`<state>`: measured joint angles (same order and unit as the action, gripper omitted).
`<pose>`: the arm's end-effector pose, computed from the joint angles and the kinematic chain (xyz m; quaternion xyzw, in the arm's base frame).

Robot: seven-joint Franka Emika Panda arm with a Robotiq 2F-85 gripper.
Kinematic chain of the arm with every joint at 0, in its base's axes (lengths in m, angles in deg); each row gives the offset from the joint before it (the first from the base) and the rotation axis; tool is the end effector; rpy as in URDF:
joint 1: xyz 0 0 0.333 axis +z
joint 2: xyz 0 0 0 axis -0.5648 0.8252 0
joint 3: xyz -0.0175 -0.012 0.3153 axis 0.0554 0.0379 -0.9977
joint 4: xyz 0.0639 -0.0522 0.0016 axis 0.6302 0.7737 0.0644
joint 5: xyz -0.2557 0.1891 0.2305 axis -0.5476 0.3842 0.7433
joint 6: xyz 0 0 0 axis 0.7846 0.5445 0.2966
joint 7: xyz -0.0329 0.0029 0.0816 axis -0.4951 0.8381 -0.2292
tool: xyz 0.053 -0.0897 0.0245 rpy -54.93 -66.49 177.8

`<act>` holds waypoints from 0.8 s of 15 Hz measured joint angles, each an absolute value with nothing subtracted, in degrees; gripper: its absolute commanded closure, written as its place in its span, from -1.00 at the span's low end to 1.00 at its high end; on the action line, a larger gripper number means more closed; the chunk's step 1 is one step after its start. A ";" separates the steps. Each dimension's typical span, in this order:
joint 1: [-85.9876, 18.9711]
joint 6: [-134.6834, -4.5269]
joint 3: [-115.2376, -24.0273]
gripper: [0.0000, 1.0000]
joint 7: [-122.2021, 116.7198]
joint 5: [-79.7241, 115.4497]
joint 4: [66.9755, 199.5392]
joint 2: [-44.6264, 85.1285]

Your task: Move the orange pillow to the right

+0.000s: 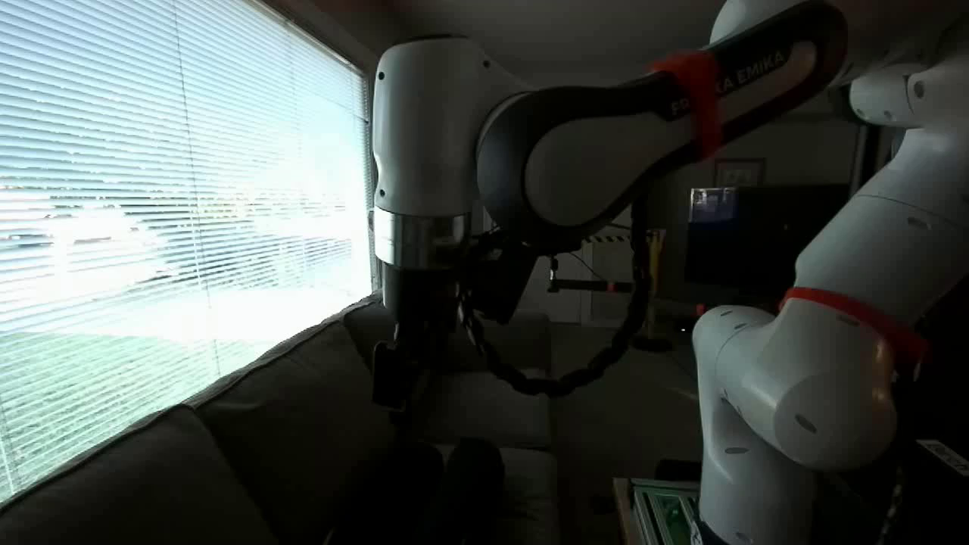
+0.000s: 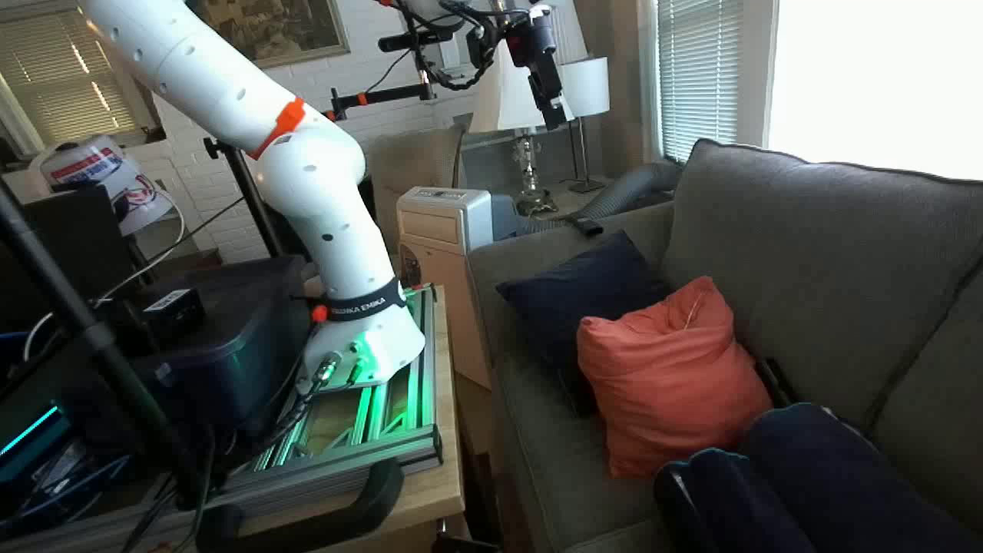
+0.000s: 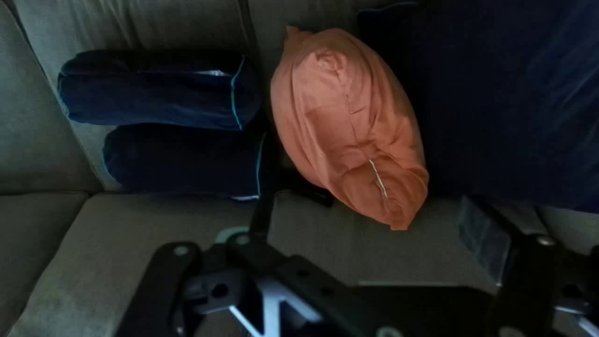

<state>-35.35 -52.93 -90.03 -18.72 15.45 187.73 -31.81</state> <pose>0.3604 0.0985 0.4709 0.9901 -0.0459 0.0796 0.1063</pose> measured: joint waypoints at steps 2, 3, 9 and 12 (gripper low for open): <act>-35.35 -52.93 -90.03 -1.00 -18.72 15.45 187.73 -31.81; -35.35 -52.93 -90.03 -1.00 -18.72 15.45 187.73 -31.81; -35.26 -52.93 -89.92 -1.00 -18.72 15.44 187.73 -31.81; -36.83 -52.80 -90.63 -1.00 -23.67 11.09 188.65 -31.00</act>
